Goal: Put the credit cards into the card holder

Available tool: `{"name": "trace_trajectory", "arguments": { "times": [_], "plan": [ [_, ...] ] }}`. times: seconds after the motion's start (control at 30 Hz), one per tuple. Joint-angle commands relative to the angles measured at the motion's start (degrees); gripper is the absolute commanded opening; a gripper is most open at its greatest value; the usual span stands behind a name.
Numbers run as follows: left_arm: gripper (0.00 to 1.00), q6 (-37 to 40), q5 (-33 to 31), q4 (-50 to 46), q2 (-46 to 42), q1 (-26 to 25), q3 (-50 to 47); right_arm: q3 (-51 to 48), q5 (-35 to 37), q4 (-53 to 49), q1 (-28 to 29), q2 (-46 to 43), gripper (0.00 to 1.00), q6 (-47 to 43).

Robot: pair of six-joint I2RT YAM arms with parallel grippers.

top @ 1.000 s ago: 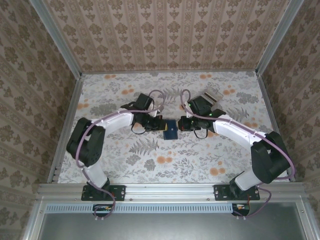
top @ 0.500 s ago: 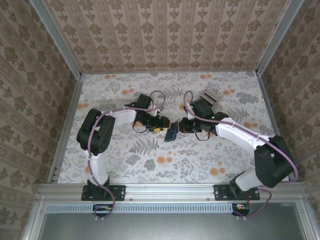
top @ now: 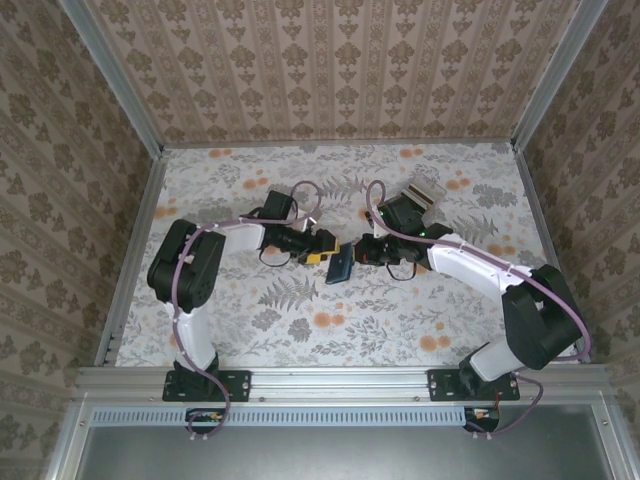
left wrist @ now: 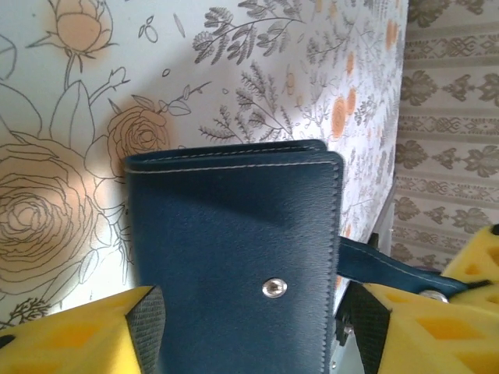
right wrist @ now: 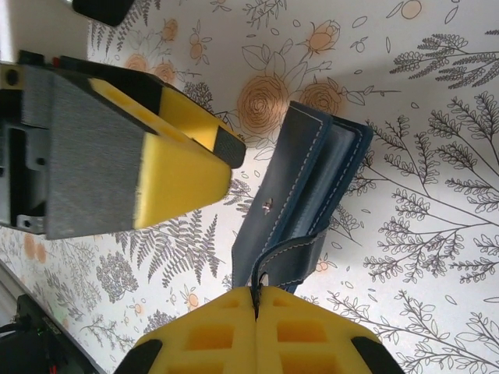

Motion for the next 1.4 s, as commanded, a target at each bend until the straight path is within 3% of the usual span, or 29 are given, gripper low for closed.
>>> {"name": "trace_trajectory", "arguments": {
  "times": [0.0, 0.13, 0.47, 0.6, 0.87, 1.1, 1.17, 1.2, 1.3, 1.37],
  "plan": [
    [0.68, 0.4, 3.7, 0.1, -3.1, 1.2, -0.1, 3.3, -2.1, 0.0, 0.4, 0.7, 0.0, 0.9],
    [0.7, 4.5, 1.8, -6.5, -3.7, 1.2, 1.6, 4.6, -2.3, -0.4, 0.5, 0.3, 0.0, 1.7],
    [0.69, 4.8, 2.1, -9.6, -0.9, 3.0, 2.8, 4.4, -1.8, -0.2, 1.0, 1.7, 0.0, 1.2],
    [0.67, 8.4, -3.3, -15.3, -0.8, 2.6, 4.6, 4.1, -2.2, 0.8, 1.0, 1.8, 0.0, 1.5],
    [0.68, 4.6, 0.8, -10.0, -2.0, 2.1, 3.6, 6.5, -2.8, -0.9, 1.3, 2.2, 0.0, 0.8],
    [0.68, 6.2, -0.5, -12.6, -0.5, -0.3, 5.6, 6.7, -3.0, -0.8, 1.4, 2.4, 0.0, 1.6],
    [0.63, 6.5, -2.5, -14.0, 0.5, -0.3, 6.0, 7.0, -2.6, -1.5, 1.4, 2.4, 0.0, 1.4],
    [0.56, 6.7, -3.4, -14.5, 1.2, -0.3, 6.2, 6.6, -2.1, -1.2, 1.4, 2.2, 0.0, 1.4],
    [0.21, 7.1, -5.5, -15.3, 1.7, 0.5, 5.9, 6.2, -0.6, -2.0, 1.2, 2.6, 0.0, 0.2],
    [0.14, 7.5, -6.4, -15.9, 1.0, 0.6, 5.8, 5.7, 0.9, -3.3, 1.2, 2.7, 0.02, -0.8]
  ]
}}
